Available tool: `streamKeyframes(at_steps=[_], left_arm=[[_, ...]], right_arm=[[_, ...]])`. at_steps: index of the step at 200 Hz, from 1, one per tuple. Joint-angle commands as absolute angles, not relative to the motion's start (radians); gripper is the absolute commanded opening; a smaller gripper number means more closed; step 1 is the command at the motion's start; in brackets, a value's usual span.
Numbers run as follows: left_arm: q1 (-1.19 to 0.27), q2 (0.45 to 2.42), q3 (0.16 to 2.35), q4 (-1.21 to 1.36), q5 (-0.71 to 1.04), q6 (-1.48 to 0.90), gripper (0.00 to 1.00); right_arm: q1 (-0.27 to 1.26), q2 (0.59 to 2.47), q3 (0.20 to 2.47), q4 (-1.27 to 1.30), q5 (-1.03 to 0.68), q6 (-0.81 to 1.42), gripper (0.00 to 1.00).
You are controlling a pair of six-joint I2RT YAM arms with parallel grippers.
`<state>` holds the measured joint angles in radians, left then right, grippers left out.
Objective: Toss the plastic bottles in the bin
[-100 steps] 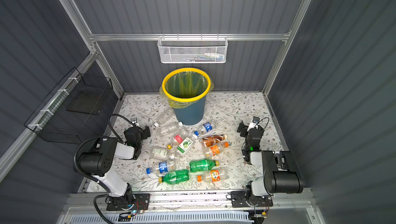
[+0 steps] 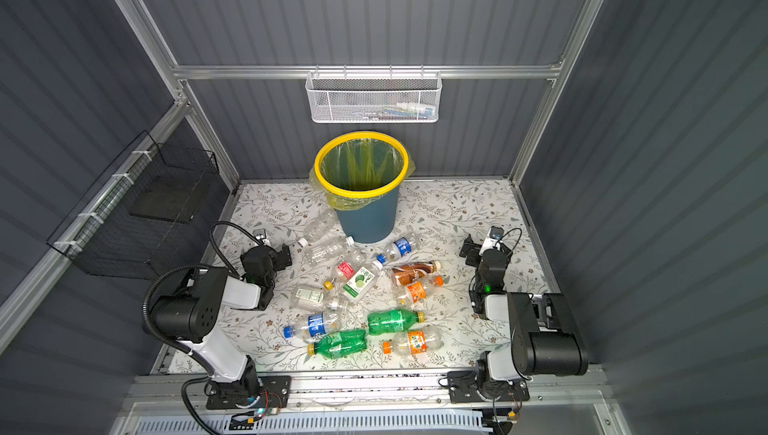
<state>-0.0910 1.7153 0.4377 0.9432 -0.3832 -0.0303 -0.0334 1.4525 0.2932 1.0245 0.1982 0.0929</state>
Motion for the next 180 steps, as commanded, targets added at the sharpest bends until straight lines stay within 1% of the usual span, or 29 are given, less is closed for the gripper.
streamKeyframes(at_steps=[1, 50, 58, 74, 83, 96, 110, 123, 139, 156, 166, 180], left_arm=[[-0.091, 1.715, 0.450, 0.949, -0.378, -0.034, 1.00], [-0.091, 1.716, 0.454, 0.948, -0.379, -0.034, 1.00], [-0.091, 1.716, 0.453, 0.948, -0.376, -0.034, 0.99], [-0.091, 1.713, 0.448, 0.953, -0.377, -0.034, 0.86], [-0.091, 1.702, 0.444, 0.967, -0.380, -0.026, 0.85], [-0.091, 1.635, 0.482, 0.842, -0.399, -0.037, 0.85], [-0.091, 1.548, 0.539, 0.671, -0.430, -0.051, 0.86], [-0.091, 1.461, 0.577, 0.560, -0.427, -0.048, 0.86], [-0.092, 1.362, 0.630, 0.428, -0.429, -0.079, 0.86], [-0.093, 1.303, 0.681, 0.316, -0.390, -0.083, 0.86], [-0.098, 1.280, 0.707, 0.257, -0.371, -0.088, 0.86], [-0.116, 1.252, 0.746, 0.174, -0.353, -0.089, 0.86]], right_arm=[[-0.042, 1.463, 0.299, 1.032, 0.178, 0.098, 0.99], [-0.044, 1.463, 0.302, 1.028, 0.177, 0.098, 0.99], [-0.043, 1.462, 0.301, 1.028, 0.176, 0.098, 0.95], [-0.044, 1.460, 0.300, 1.028, 0.175, 0.099, 0.86], [-0.044, 1.451, 0.302, 1.029, 0.187, 0.098, 0.83], [-0.052, 1.394, 0.337, 0.871, 0.187, 0.124, 0.82], [-0.038, 1.425, 0.304, 1.002, 0.203, 0.095, 0.80], [-0.032, 1.395, 0.320, 0.960, 0.224, 0.094, 0.80], [-0.050, 1.265, 0.446, 0.626, 0.252, 0.133, 0.81], [-0.050, 1.173, 0.576, 0.391, 0.261, 0.165, 0.81], [-0.045, 1.130, 0.675, 0.206, 0.253, 0.231, 0.79], [-0.033, 1.080, 0.768, -0.024, 0.220, 0.384, 0.78]])
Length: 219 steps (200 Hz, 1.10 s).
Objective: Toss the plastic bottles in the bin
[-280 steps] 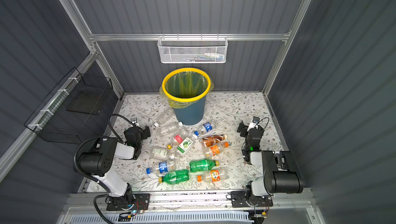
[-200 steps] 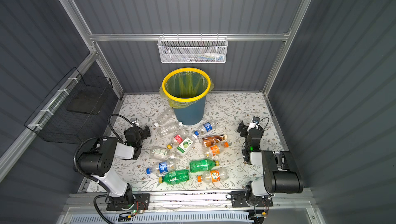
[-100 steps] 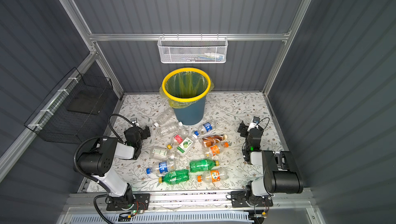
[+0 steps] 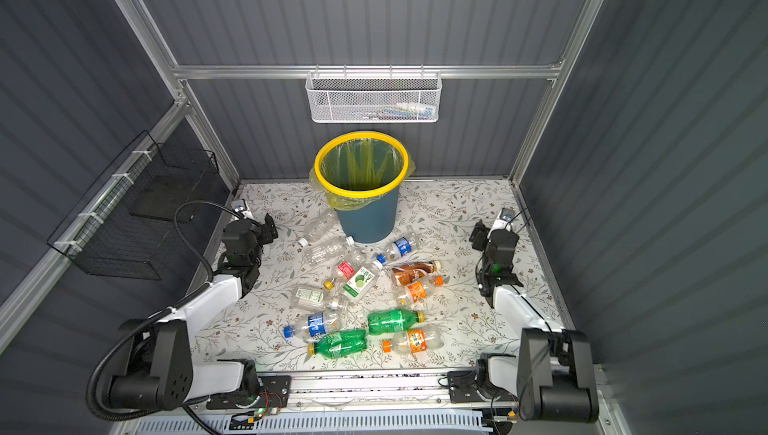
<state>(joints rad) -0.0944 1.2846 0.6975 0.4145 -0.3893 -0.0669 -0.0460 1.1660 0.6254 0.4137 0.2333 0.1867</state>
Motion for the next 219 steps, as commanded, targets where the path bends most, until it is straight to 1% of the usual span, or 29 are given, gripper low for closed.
streamKeyframes(at_steps=[1, 14, 41, 63, 101, 127, 152, 173, 194, 219], left_arm=[[-0.119, 1.250, 0.749, 0.170, -0.353, -0.090, 0.85], [-0.147, 1.230, 0.782, 0.099, -0.337, -0.080, 0.85], [-0.242, 1.208, 0.836, -0.035, -0.327, -0.015, 0.85], [-0.278, 1.200, 0.863, -0.105, -0.286, -0.005, 0.85], [-0.284, 1.202, 0.849, -0.087, -0.202, -0.048, 0.84], [-0.287, 1.233, 0.854, -0.083, -0.151, -0.066, 0.84], [-0.287, 1.239, 0.852, -0.085, -0.159, -0.062, 0.84], [-0.287, 1.228, 0.827, -0.055, -0.159, -0.061, 0.85], [-0.287, 1.230, 0.842, -0.077, -0.145, -0.070, 0.85], [-0.287, 1.229, 0.847, -0.087, -0.131, -0.072, 0.85]], right_arm=[[-0.032, 1.078, 0.771, -0.039, 0.214, 0.394, 0.78], [0.000, 1.047, 0.813, -0.212, 0.175, 0.495, 0.77], [0.147, 0.970, 0.856, -0.578, 0.225, 0.652, 0.76], [0.244, 0.928, 0.895, -0.846, 0.209, 0.823, 0.74], [0.476, 0.894, 0.909, -1.107, 0.099, 1.116, 0.72], [0.658, 0.899, 0.869, -1.128, 0.079, 1.274, 0.71], [0.793, 0.927, 0.802, -1.017, 0.030, 1.379, 0.70], [0.826, 0.992, 0.832, -1.026, 0.041, 1.358, 0.73], [0.836, 1.020, 0.781, -0.940, -0.025, 1.372, 0.73], [0.871, 1.043, 0.730, -0.879, -0.052, 1.421, 0.73]])
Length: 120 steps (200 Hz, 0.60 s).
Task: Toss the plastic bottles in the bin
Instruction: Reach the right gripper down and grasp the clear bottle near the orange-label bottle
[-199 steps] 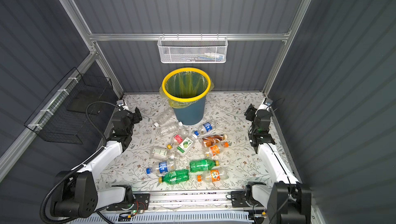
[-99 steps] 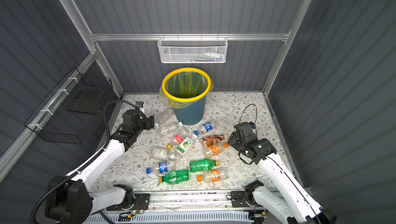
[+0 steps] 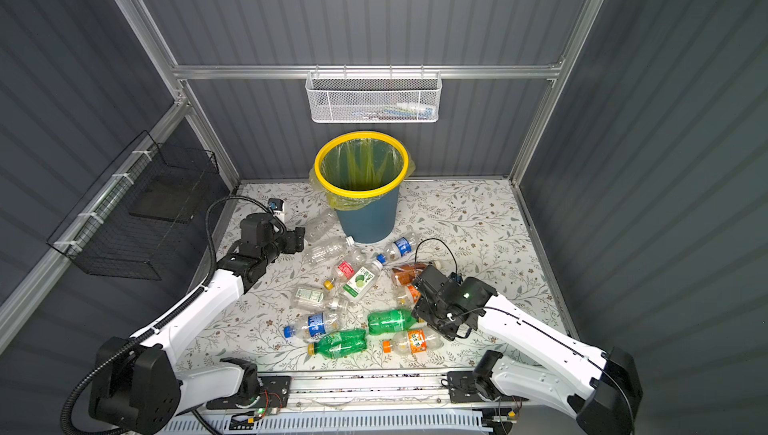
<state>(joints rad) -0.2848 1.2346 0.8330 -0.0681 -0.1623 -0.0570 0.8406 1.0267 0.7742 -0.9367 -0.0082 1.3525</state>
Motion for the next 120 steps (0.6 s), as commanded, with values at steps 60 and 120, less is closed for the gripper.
streamKeyframes(at_steps=[60, 120], left_arm=[[-0.287, 1.227, 0.853, -0.090, -0.087, -0.104, 0.85], [-0.287, 1.223, 0.854, -0.100, -0.091, -0.103, 0.85]], right_arm=[[0.985, 1.093, 0.664, -0.815, -0.084, 1.548, 0.75], [0.985, 1.106, 0.638, -0.814, -0.095, 1.563, 0.78]])
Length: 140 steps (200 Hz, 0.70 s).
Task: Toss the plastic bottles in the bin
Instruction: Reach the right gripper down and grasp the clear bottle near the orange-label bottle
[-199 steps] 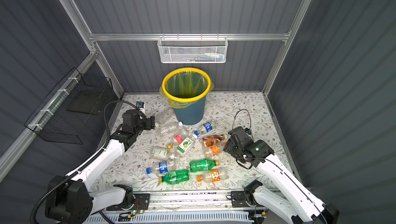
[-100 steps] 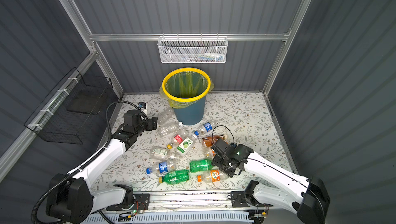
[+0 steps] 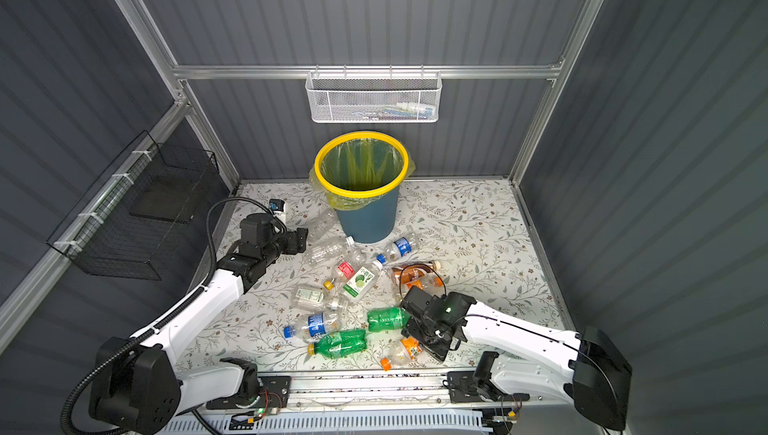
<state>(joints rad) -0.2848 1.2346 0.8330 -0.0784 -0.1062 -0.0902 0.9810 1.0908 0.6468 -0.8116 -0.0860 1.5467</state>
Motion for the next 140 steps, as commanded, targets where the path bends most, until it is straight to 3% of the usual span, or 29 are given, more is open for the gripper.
streamKeyframes(at_steps=[1, 72, 106, 140], left_arm=[[-0.287, 1.223, 0.853, -0.101, -0.091, -0.103, 0.85], [-0.287, 1.229, 0.855, -0.107, -0.091, -0.099, 0.85], [-0.287, 1.234, 0.855, -0.112, -0.102, -0.097, 0.85], [-0.287, 1.249, 0.854, -0.112, -0.111, -0.095, 0.85]], right_arm=[[0.985, 1.108, 0.638, -0.813, -0.095, 1.562, 0.78], [0.964, 1.183, 0.571, -0.735, -0.141, 1.534, 0.72], [0.941, 1.178, 0.553, -0.737, -0.142, 1.522, 0.64], [0.905, 1.053, 0.546, -0.820, -0.066, 1.516, 0.55]])
